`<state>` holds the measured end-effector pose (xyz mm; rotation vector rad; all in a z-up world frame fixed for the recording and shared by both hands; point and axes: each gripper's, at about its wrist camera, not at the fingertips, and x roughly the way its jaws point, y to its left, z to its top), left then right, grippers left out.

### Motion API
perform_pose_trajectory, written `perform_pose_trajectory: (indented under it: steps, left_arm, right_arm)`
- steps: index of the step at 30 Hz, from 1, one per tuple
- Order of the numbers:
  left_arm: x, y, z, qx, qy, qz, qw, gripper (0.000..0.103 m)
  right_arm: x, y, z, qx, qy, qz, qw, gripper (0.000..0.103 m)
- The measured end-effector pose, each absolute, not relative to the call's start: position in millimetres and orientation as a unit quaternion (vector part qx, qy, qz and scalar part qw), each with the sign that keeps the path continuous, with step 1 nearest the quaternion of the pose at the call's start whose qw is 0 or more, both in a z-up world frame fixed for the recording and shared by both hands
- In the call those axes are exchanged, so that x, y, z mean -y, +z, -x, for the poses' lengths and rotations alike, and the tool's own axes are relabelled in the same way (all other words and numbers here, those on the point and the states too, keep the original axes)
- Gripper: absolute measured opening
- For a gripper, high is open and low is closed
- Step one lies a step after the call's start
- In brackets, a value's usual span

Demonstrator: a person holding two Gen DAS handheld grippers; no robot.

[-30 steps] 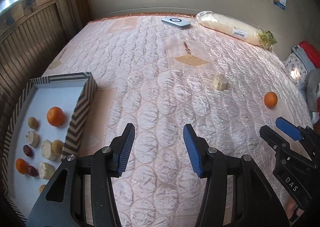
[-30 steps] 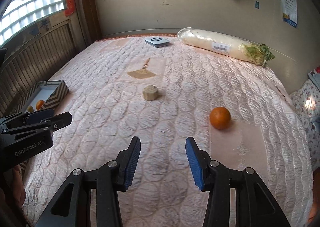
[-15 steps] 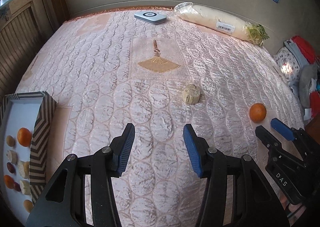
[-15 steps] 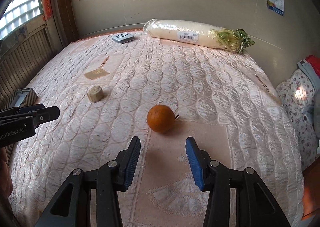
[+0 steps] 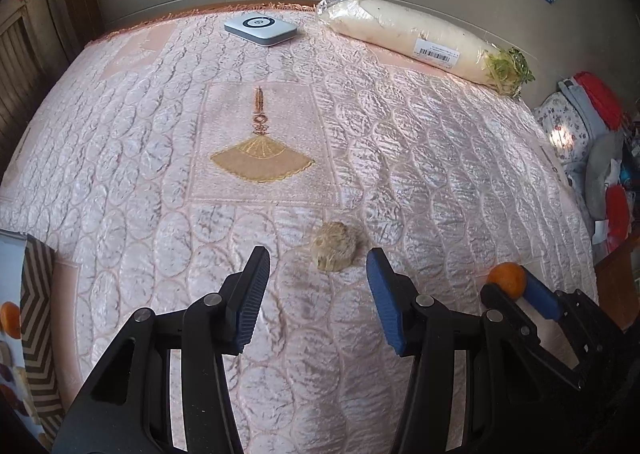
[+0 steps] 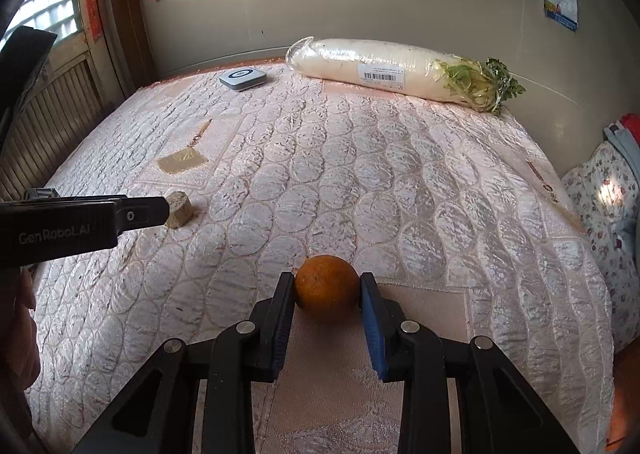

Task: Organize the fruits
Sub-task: 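Grasp the orange with the right gripper while the left gripper grasps the last pastry cake, then carry the orange and pastry cake over the tray and open both grippers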

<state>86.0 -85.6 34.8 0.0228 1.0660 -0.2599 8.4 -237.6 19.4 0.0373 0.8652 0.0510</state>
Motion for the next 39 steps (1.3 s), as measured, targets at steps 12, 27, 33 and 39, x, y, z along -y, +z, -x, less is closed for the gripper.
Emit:
perform_pose_trajectory:
  steps: [12,27,33,39]
  left_arm:
    - [95.5,20.3,-103.3,-0.517,-0.13,-0.011,0.846,0.044]
    - [41.7,32.0,-53.4,-0.505,-0.1,0.009,0.857,0.027]
    - [8.6,42.8,-19.0,-0.486,-0.079,0.014,0.87,0.027]
    - [-33.6,49.5,9.3,-0.463,-0.04,0.013,0.885,0.027]
  right_arm:
    - [240.6,18.1,-8.1,-0.416,0.024,-0.04,0.908,0.031]
    - [204.8,29.8,20.2,-0.403,0.054,-0.028,0.913,0.031]
    - [173.7,34.9,35.5,-0.395,0.08,-0.022,0.915,0.031]
    - [129.4,38.8,43.6,-0.393,0.12,-0.001,0.912,0.031]
